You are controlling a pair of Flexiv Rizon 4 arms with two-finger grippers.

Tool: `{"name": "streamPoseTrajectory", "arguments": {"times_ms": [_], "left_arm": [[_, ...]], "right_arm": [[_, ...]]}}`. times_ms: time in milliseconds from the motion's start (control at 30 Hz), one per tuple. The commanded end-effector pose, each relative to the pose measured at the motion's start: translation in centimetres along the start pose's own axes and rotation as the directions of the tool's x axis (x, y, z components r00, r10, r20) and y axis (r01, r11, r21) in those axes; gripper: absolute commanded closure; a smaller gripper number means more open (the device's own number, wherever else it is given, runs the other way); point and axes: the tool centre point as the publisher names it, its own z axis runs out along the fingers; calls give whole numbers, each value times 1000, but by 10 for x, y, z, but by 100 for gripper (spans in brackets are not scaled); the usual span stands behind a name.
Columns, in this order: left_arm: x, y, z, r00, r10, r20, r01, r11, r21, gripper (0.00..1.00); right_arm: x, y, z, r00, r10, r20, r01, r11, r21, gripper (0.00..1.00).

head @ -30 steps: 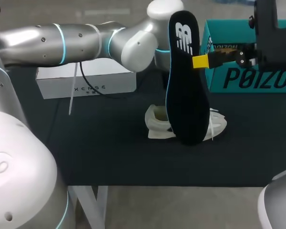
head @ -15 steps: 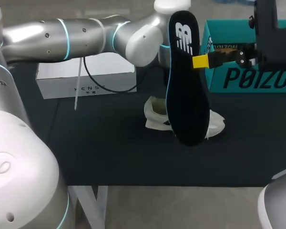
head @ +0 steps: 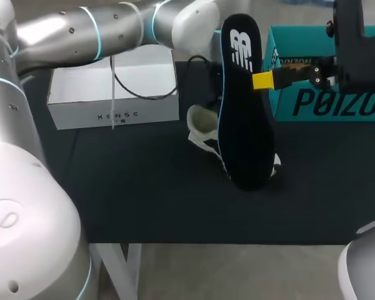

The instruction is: Take the shoe out of the shoebox, open the shoe tongue, remove and reinsert the insole, then place the shoe into the shoebox

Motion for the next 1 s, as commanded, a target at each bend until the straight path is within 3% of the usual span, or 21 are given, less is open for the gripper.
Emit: {"name": "streamPoseTrajectory", "arguments": {"times_ms": [33, 133, 200, 333, 400, 500, 567, 633, 767, 1000], "left_arm": [[-10, 1, -3, 992, 32, -118, -32, 999, 3, 100], [-10, 1, -3, 992, 32, -118, -32, 999, 3, 100], [-8, -3, -5, 980, 142, -137, -143, 990, 6, 100], [-7, 1, -13, 912, 341, -227, -351, 936, -2, 100], [-8, 5, -17, 904, 356, -237, -370, 929, -16, 100], [-13, 11, -20, 809, 497, -315, -517, 856, 22, 100], [-15, 16, -23, 826, 473, -306, -493, 870, 14, 100], [-17, 16, -27, 794, 519, -317, -540, 841, 25, 100], [-22, 6, -27, 695, 626, -355, -660, 751, 33, 100], [-38, -13, -8, 664, 626, -409, -688, 725, -7, 100]], "right_arm": [[-1, 2, 4, 1000, 1, 0, -1, 1000, 3, 100], [-1, 2, 4, 1000, 1, 0, -1, 1000, 3, 100], [-1, 2, 4, 1000, 1, 0, -1, 1000, 3, 100], [-1, 2, 4, 1000, 1, 0, -1, 1000, 3, 100], [-1, 2, 4, 1000, 1, 0, -1, 1000, 3, 100], [-1, 2, 4, 1000, 1, 0, -1, 1000, 3, 100], [-1, 2, 4, 1000, 1, 0, -1, 1000, 3, 100], [-1, 2, 4, 1000, 1, 0, -1, 1000, 3, 100], [-1, 2, 4, 1000, 1, 0, -1, 1000, 3, 100], [-1, 2, 4, 1000, 1, 0, -1, 1000, 3, 100]]}}
